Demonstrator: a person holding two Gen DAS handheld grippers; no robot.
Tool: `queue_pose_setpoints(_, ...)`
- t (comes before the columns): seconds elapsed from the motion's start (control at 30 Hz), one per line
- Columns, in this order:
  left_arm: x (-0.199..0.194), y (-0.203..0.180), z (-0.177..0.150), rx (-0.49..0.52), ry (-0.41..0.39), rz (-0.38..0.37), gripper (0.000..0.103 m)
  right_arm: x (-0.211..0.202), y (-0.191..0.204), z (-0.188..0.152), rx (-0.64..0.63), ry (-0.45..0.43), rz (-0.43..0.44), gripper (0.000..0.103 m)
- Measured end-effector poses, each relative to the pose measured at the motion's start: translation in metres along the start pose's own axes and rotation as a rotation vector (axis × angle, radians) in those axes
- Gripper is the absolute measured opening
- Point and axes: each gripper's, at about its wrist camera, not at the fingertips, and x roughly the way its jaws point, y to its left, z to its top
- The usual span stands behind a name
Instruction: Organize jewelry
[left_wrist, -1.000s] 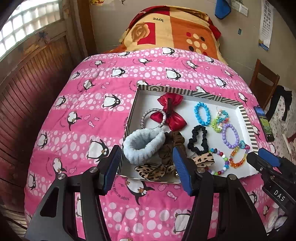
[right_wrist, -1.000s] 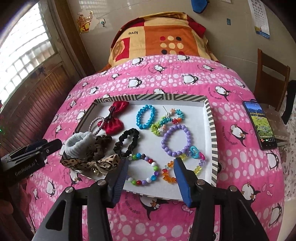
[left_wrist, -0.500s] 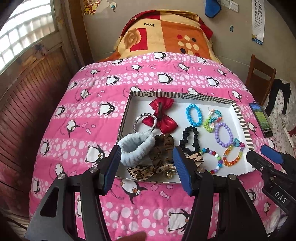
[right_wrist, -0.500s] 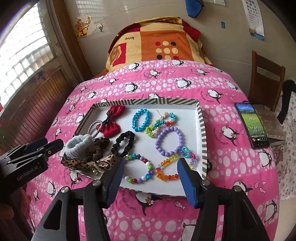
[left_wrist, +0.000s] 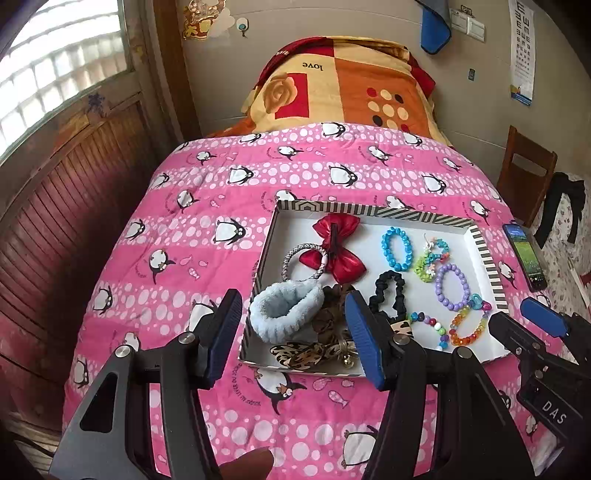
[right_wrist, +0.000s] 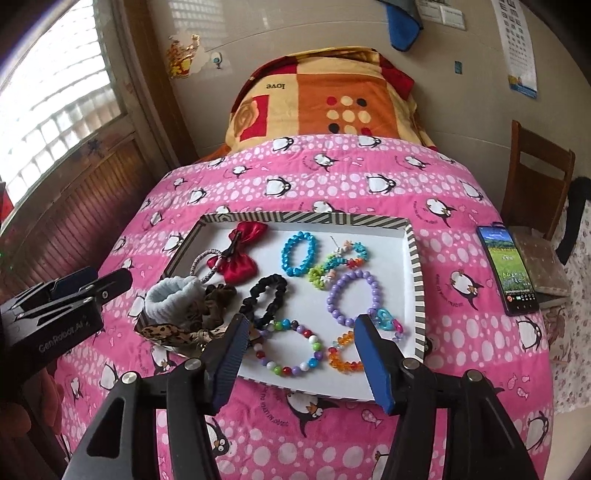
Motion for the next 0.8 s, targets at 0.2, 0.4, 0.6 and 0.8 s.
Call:
queue_pose_setpoints(0.2,0.002,0.001,0.0,-0.004,0.009,0.001,0.058,-0.001,0.002,-0.001,-0.001,-0.003,-0.007,0.057)
queue_pose_setpoints(0.4,0.005,0.001,0.0,0.008,0.003,0.024,0.058,0.0,-0.002,-0.001,0.009,0.002,-0.015,0.057)
queue_pose_setpoints(0.6,0.009,-0.001,-0.001,0.02,0.013,0.03,0.058,0.005,-0.006,-0.003,0.02,0.014,-0.017,0.057)
queue_pose_setpoints(0.8,0.011,-0.001,-0.003,0.016,0.024,0.029,0.058,0.007,-0.006,-0.002,0.018,0.016,-0.014,0.057)
